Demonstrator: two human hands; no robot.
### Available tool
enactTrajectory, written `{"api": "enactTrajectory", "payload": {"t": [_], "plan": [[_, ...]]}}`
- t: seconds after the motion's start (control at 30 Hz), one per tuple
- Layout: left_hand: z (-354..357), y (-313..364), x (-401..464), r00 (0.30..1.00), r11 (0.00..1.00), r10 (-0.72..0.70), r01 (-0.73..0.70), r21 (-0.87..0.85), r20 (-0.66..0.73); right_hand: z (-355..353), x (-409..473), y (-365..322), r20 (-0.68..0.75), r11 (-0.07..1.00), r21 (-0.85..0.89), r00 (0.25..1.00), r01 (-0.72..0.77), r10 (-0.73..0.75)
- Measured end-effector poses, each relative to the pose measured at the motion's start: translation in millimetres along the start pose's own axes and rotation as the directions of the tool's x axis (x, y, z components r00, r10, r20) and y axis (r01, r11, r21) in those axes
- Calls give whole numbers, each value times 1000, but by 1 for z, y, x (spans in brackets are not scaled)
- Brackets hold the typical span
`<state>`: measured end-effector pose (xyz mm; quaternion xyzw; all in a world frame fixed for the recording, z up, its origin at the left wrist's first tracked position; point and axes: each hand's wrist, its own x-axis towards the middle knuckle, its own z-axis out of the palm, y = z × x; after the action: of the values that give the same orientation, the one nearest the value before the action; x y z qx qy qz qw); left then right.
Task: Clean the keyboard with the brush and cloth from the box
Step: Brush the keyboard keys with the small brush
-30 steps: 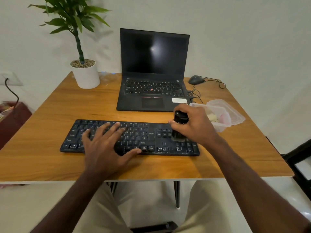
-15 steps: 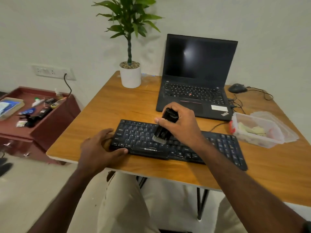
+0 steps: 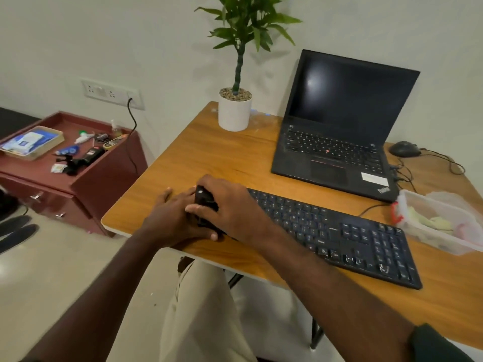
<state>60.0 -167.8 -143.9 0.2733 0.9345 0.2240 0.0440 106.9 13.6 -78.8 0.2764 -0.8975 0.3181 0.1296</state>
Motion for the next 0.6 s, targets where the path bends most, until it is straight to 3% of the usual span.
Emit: {"api": "enactTrajectory", "payload": {"t": [0.1,0.2,0.3,0.37,0.43,0.53,0.6], "plan": [[2,-2,1,1000,999,0,-1,-47,-30,-8,4,5,118,996,-86,993,-15,25],[5,-5,1,1000,999,1,-2,-46,-20,-35,16,12,261,976,-167,948,-142,183],[5,-7,2,1000,1000,-3,3,-17,-18,-51,21,15,145,970,-82,960,-228,238],[6,-6,3,1000,1000,-1,1,-2,-24,-46,22,10,-4,978,-1,978,-208,208],[6,-4,2,999,1000,-11,11,-11,-42,-30,23,1,-41,987,43,987,-153,155],[5,-2,1,998,1000,-20,18,-19,-67,-9,21,-4,47,998,-52,999,-23,25],[5,-2,1,998,1000,-4,3,-22,-59,-11,18,2,143,994,-105,990,-3,19]]}}
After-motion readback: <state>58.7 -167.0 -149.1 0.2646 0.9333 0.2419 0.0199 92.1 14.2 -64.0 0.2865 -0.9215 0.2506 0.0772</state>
